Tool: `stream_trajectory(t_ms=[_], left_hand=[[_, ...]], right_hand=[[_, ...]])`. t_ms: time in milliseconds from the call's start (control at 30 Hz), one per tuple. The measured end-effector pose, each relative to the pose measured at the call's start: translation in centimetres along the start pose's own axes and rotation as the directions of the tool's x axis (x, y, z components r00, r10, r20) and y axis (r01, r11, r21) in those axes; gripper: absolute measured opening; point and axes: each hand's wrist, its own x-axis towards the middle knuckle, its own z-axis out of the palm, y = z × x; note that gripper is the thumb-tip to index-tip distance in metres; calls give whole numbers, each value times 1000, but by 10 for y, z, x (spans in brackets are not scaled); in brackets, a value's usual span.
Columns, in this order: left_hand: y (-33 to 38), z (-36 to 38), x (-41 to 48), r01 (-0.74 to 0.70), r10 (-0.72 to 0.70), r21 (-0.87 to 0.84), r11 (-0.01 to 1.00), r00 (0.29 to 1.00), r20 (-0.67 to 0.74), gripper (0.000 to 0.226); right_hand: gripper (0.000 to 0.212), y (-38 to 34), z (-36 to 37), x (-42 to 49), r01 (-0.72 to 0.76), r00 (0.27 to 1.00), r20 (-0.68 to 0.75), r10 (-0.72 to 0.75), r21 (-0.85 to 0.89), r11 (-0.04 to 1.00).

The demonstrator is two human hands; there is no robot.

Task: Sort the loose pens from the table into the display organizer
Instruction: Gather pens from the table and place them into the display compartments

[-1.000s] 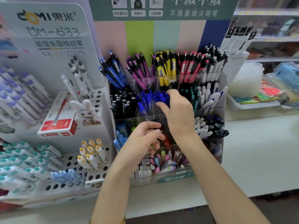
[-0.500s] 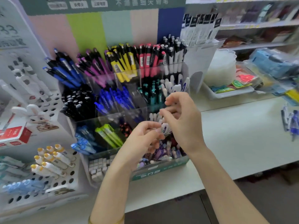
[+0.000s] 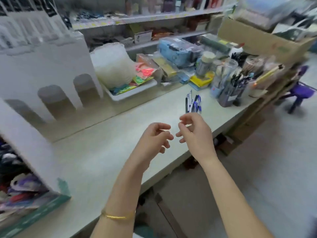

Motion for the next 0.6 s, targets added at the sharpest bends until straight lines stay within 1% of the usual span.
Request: stream_trajectory(t_ms=[67, 133, 233, 333, 400, 467, 533, 600], left_hand=[[-7, 34, 29, 34, -35, 54, 998, 999, 22, 17], [-15, 60, 60, 54, -55, 90, 994, 998, 8, 17], [-28, 90, 117, 68, -54, 195, 978, 996, -76, 19], [-46, 116, 186, 81, -14, 376, 923, 984, -178, 30], [-54, 135, 228, 96, 35, 558, 824, 975, -220, 41], [-58, 153, 257, 131, 44, 716, 686, 974, -220, 54], [-60, 168, 281, 118, 56, 815, 567, 982, -181, 71], [-63, 175, 299, 114, 67, 860, 498, 983, -169, 82]], right_hand=[[13, 28, -30, 20, -67, 997, -46, 67, -18, 998], [12, 55, -55, 42, -126, 988, -92, 125, -9, 992], [13, 93, -82, 82, -199, 973, -120, 197, 0, 980], [15, 131, -101, 126, -267, 957, -119, 263, -12, 964], [15, 151, -112, 156, -330, 939, -105, 327, -19, 944], [14, 169, -120, 181, -398, 916, -73, 395, -31, 917], [15, 186, -125, 204, -430, 903, -51, 428, -37, 902], [17, 201, -127, 224, -454, 891, -18, 454, -39, 890]])
